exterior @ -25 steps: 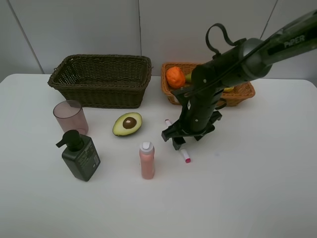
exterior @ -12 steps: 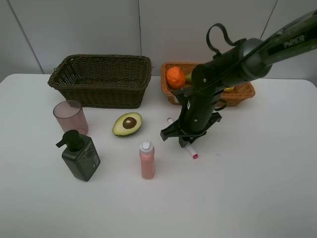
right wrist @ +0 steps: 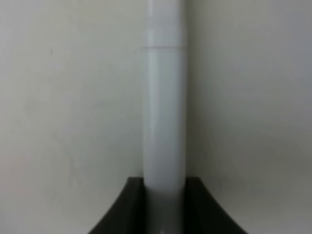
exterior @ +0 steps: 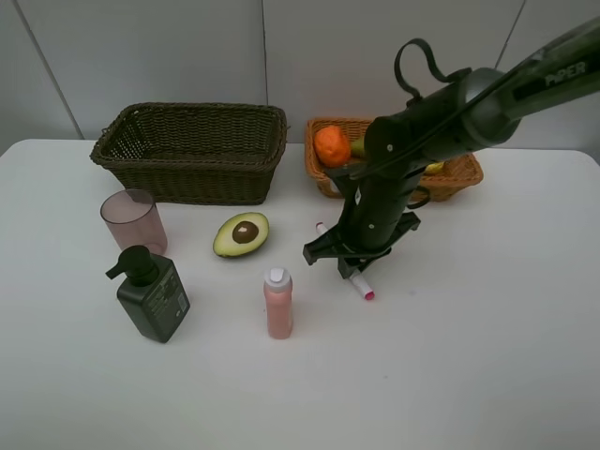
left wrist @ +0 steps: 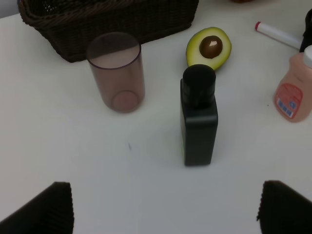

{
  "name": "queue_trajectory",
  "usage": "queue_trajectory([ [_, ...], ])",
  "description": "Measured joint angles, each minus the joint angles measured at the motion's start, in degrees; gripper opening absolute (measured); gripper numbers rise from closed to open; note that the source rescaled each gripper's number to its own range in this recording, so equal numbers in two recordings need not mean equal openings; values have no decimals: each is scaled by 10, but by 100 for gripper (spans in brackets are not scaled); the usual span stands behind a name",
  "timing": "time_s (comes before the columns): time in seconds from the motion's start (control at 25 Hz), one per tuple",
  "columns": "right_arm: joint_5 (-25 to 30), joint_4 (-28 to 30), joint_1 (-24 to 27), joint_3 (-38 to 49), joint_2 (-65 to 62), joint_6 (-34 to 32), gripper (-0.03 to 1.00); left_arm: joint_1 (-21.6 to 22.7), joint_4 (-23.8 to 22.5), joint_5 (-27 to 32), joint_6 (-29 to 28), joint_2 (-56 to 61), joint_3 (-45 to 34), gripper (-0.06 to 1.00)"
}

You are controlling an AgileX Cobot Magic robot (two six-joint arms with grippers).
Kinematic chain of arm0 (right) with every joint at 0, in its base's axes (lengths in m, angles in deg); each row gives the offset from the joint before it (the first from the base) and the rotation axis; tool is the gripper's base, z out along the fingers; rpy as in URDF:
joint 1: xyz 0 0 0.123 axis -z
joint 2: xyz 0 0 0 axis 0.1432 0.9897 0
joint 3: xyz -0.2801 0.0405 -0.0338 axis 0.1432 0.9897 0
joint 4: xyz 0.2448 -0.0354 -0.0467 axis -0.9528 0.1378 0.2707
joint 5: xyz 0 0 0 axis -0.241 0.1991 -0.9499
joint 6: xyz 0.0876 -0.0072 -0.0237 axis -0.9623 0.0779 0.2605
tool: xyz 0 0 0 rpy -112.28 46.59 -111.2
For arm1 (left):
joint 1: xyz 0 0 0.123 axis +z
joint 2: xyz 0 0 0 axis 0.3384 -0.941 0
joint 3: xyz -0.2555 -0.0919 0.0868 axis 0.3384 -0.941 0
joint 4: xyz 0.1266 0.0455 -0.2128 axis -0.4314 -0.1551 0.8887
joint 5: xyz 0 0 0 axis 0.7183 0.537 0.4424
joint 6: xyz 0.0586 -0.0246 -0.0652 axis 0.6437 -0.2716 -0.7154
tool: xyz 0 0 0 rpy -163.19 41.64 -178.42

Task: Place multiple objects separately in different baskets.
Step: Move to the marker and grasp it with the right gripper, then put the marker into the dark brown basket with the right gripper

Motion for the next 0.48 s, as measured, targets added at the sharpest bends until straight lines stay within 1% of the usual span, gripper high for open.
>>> queue_trajectory([
  [0.36, 60, -1, 0, 0, -94, 38, 0, 0, 0, 0, 0, 0, 0, 100],
  [0.48, 68, -1, 0, 0, -133, 50, 0, 0, 0, 0, 0, 0, 0, 100],
])
